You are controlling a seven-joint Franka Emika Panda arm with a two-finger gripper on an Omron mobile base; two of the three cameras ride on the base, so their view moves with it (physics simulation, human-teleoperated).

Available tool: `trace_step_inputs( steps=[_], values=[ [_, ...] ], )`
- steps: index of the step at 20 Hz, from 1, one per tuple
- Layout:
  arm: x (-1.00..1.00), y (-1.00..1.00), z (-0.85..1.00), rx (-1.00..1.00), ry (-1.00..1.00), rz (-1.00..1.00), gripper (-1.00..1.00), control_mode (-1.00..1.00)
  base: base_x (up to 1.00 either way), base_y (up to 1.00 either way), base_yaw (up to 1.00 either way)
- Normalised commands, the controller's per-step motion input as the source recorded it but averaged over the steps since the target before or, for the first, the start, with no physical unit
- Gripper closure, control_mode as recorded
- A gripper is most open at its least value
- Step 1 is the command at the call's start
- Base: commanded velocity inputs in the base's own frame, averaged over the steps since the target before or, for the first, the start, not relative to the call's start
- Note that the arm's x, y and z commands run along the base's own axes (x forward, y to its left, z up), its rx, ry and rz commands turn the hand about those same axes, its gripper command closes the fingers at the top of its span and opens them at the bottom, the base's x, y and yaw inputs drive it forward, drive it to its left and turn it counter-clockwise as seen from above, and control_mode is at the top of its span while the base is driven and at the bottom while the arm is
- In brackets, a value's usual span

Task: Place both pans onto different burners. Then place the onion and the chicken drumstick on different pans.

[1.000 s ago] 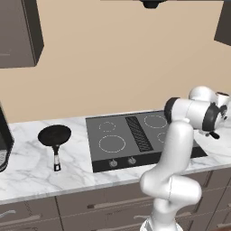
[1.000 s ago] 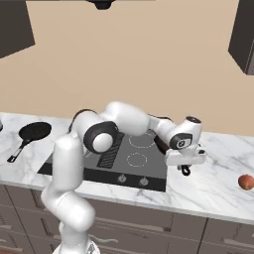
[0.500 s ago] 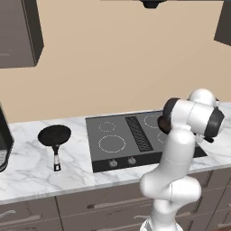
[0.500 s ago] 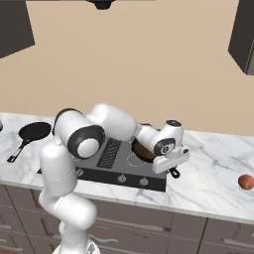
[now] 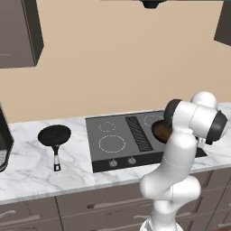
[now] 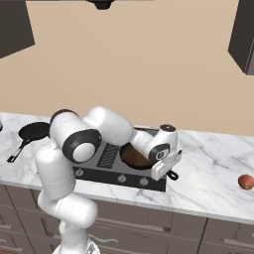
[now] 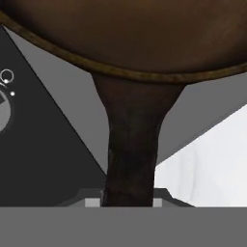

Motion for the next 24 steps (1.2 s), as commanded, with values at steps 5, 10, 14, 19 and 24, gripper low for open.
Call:
trace_step_inputs(
  steps=[5, 10, 14, 19, 24],
  values=[
    [0.25, 0.09, 0.0, 0.0, 0.0, 0.02, 1.0, -1.0, 0.0, 0.0, 0.0],
    [0.36, 0.0, -0.01, 0.0, 0.0, 0.01, 1.0, -1.0, 0.0, 0.0, 0.0],
    [0.29, 0.0, -0.11, 0.0, 0.0, 0.02, 1.0, -1.0, 0.0, 0.0, 0.0],
    [0.19, 0.0, -0.26, 0.0, 0.0, 0.04, 1.0, -1.0, 0.0, 0.0, 0.0],
    [0.07, 0.0, -0.29, 0.0, 0.0, 0.05, 1.0, -1.0, 0.0, 0.0, 0.0]
  ],
)
